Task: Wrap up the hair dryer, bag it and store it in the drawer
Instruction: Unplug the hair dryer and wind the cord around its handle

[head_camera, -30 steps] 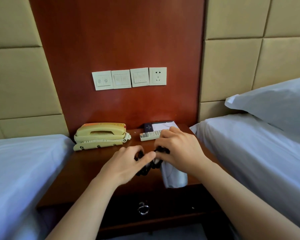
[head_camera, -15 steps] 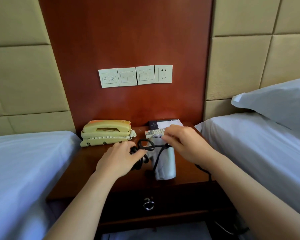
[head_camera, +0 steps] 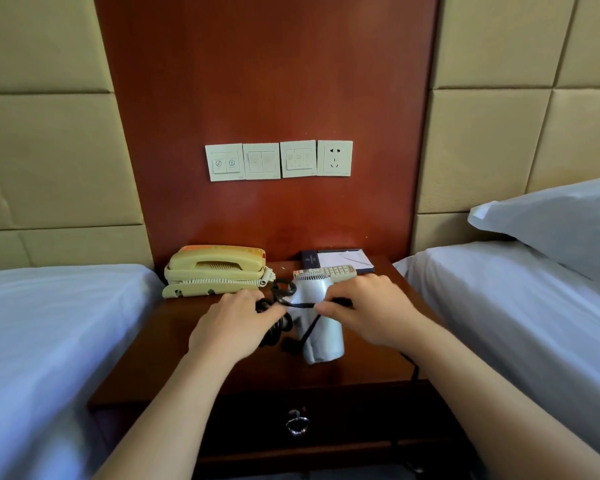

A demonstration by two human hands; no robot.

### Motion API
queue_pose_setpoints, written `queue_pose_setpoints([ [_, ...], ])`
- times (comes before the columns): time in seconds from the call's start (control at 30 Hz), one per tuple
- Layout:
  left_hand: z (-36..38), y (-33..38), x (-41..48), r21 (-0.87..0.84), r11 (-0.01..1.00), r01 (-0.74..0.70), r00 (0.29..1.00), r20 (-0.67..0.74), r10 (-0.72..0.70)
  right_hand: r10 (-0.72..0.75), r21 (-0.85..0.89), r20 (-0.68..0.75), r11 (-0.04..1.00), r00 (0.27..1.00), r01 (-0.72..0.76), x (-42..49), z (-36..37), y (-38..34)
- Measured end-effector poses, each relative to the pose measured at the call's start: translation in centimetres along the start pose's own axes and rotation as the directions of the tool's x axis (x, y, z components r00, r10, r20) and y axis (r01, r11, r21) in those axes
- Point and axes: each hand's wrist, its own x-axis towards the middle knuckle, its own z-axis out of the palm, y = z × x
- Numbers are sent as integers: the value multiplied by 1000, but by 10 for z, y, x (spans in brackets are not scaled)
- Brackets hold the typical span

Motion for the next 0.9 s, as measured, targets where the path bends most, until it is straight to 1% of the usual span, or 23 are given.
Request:
queue_pose_setpoints([
  [0.17,-6,-13,9,159,987,-9,991,-130,30,-3,-14,-146,1000,989,1,-1,-21,18],
  [0.27,-6,-20,13,180,984,-3,990,-141,29,-25,-74,-233,997,972,8,0,-12,17],
  [0.37,-11,-30,15,178,983,45,989,-149,-18,-67,-114,-334,993,940,30,4,-8,21],
  [0.47,-21,-39,12,176,977,123,981,-167,-94,-33,-95,-418,995,908,-7,5,-13,32],
  [0.57,-26,-44,7,181,971,154,975,-190,-119,38,-38,-429,997,903,-60,6,-10,32],
  [0.67,-30,-43,3,185,969,161,975,-181,-127,188,109,-381,981,905,-158,13,-6,33],
  [0.73,-33,-41,0,182,971,154,978,-167,-124,291,167,-362,955,886,-245,22,-11,37],
  [0.8,-35,-38,-3,168,978,123,985,-140,-99,368,194,-351,928,861,-317,32,-20,42],
  [0.9,-40,-35,-6,153,983,97,989,-122,-79,408,176,-334,913,850,-369,52,-37,45],
])
